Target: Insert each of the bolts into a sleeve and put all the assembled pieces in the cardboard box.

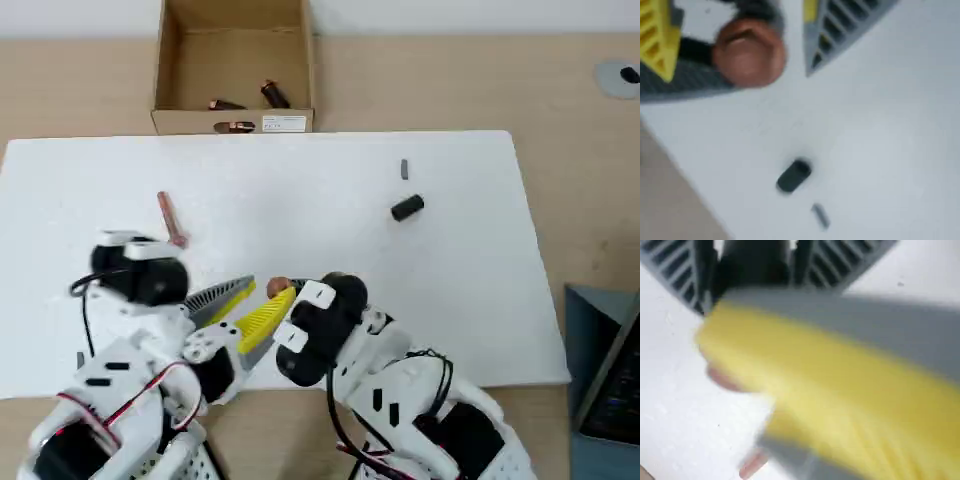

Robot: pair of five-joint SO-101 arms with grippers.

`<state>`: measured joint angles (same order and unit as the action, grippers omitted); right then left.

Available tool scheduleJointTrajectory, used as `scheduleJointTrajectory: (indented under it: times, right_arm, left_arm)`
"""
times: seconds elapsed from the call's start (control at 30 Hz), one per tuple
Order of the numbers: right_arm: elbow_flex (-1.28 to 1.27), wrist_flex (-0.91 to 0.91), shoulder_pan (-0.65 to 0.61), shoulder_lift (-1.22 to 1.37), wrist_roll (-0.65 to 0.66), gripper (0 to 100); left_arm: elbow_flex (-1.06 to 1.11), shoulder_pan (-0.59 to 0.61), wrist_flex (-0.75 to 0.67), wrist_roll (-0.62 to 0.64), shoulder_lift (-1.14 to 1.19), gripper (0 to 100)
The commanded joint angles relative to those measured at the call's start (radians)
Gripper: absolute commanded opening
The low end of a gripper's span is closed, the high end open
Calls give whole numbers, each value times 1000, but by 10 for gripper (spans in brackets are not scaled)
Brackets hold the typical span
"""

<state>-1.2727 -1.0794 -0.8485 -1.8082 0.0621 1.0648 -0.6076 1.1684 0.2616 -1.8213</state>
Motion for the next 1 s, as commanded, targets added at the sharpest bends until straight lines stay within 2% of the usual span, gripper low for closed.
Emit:
scheduleJointTrajectory:
  times: [0.0,0.13,0.27,0.43,0.6,0.73,0.97]
  right_arm:
    - [5,28,-5,-157,-2,9]
    - [10,29,-1,-157,-3,9]
    - [8,28,1,-157,-6,9]
    - [13,31,94,-150,-54,9]
    - [74,31,200,-96,-71,9]
    - [217,46,243,90,-110,9]
    - [542,169,305,593,-144,9]
  left_arm:
    - [-126,26,11,-6,2,149]
    - [-219,69,20,-11,1,7]
    - [-253,155,21,-110,-2,0]
    - [-215,368,80,-226,-4,1]
    - [-44,632,121,-296,-4,1]
    - [158,741,41,-310,-4,1]
    - [414,746,-133,-310,-4,1]
